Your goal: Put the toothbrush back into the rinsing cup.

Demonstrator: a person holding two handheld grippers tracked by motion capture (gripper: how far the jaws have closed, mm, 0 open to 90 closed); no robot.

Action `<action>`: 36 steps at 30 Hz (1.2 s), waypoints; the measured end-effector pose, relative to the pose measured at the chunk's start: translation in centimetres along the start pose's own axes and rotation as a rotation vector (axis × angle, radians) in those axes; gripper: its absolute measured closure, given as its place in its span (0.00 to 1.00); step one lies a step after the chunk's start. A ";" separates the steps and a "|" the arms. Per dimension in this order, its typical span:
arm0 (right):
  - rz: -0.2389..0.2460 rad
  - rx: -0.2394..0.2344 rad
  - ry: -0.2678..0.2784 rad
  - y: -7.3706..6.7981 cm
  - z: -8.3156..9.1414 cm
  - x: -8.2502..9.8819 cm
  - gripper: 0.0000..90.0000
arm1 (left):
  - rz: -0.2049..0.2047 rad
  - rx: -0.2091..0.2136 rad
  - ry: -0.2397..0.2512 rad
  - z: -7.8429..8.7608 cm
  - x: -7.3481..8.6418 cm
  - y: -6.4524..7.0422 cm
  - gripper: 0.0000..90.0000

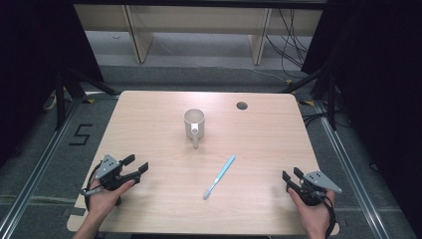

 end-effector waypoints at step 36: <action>0.347 -0.283 -0.330 -0.7 -1.3 -4.4 0.48 | -0.049 0.032 -0.016 0.3 -0.9 1.2 0.38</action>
Point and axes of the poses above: each handheld gripper's, and its own axes: z roughly backward along the jaws, x roughly out of its underside, y roughly to its right, the point moved 4 cm from there along -z, roughly forward along the jaws, and after that the axes turned 15 degrees about z, right-handed, at the moved point
